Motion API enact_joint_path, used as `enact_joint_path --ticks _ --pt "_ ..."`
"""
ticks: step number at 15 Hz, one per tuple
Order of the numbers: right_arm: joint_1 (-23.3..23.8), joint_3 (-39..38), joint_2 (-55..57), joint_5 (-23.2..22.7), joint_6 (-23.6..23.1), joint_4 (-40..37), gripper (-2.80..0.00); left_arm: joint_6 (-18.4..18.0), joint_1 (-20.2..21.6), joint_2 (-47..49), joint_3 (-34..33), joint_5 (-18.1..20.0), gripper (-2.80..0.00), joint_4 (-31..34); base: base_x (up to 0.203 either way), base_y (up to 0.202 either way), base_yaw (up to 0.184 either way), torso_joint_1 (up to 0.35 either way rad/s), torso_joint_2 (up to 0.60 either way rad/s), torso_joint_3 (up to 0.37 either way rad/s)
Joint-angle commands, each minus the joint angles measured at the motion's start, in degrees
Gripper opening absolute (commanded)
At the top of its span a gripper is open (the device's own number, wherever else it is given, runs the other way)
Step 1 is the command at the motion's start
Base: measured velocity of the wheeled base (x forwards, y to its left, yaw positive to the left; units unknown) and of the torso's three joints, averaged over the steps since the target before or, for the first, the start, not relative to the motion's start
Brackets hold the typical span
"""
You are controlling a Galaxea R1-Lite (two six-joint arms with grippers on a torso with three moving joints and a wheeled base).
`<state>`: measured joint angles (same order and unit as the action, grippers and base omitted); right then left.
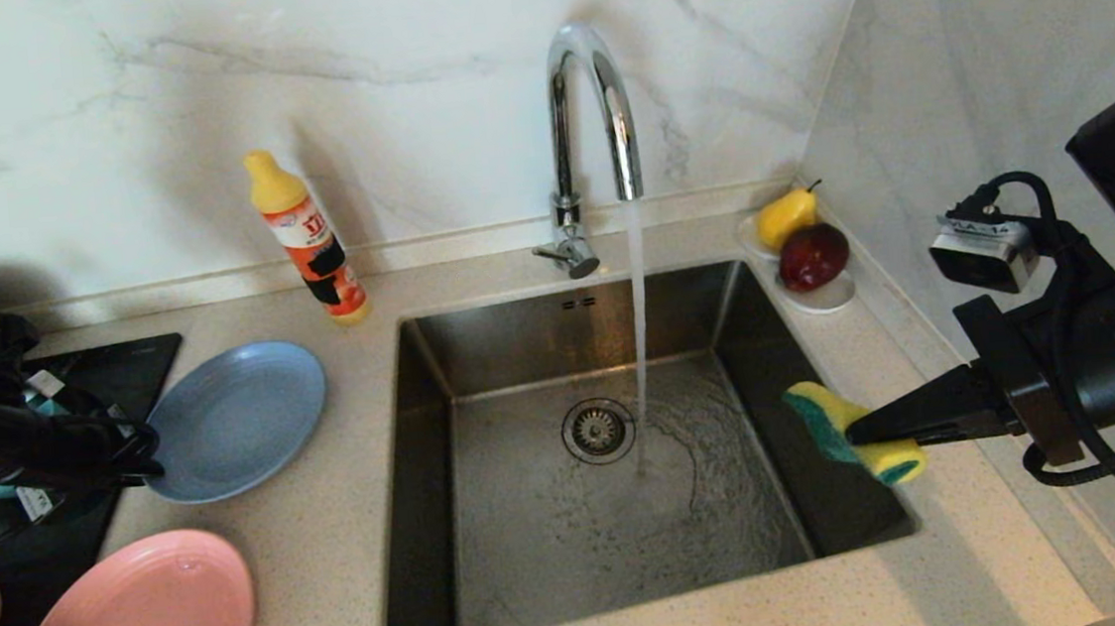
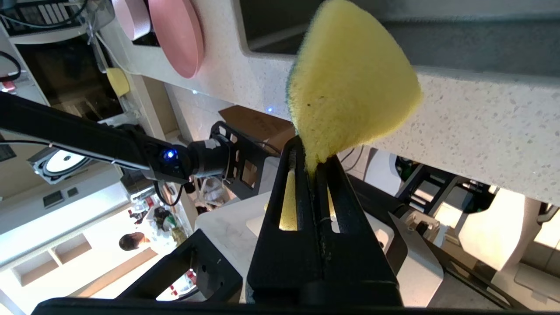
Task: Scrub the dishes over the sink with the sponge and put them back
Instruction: Wash the plate
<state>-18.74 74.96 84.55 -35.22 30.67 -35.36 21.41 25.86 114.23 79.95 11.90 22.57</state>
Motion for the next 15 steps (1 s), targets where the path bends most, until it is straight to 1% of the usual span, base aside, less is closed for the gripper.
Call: enact_joint_path --ticks 1,6,12,15 --pt "0.02 -0.16 -0.27 -0.29 0.11 -0.21 -2.8 -0.25 1.57 -0.14 -0.04 -0.3 -2.8 0.46 0.0 0.0 0.0 0.0 0.0 0.0" --pt "0.02 -0.34 -0.88 -0.2 0.18 -0.32 -2.8 -2.15 5.27 -0.4 1.63 -0.21 -2.8 0.61 0.0 0.0 0.0 0.0 0.0 0.0" --pt "0.02 -0.19 -0.97 -0.2 0.09 -0.32 -2.8 -1.37 5.34 -7.58 2.55 0.81 -2.8 1.57 0.0 0.0 0.0 0.0 0.0 0.0" --pt "0.02 -0.43 -1.14 -0.2 0.09 -0.23 -2.8 -1.19 5.34 -12.19 5.15 0.87 -2.8 3.92 0.0 0.0 0.0 0.0 0.0 0.0"
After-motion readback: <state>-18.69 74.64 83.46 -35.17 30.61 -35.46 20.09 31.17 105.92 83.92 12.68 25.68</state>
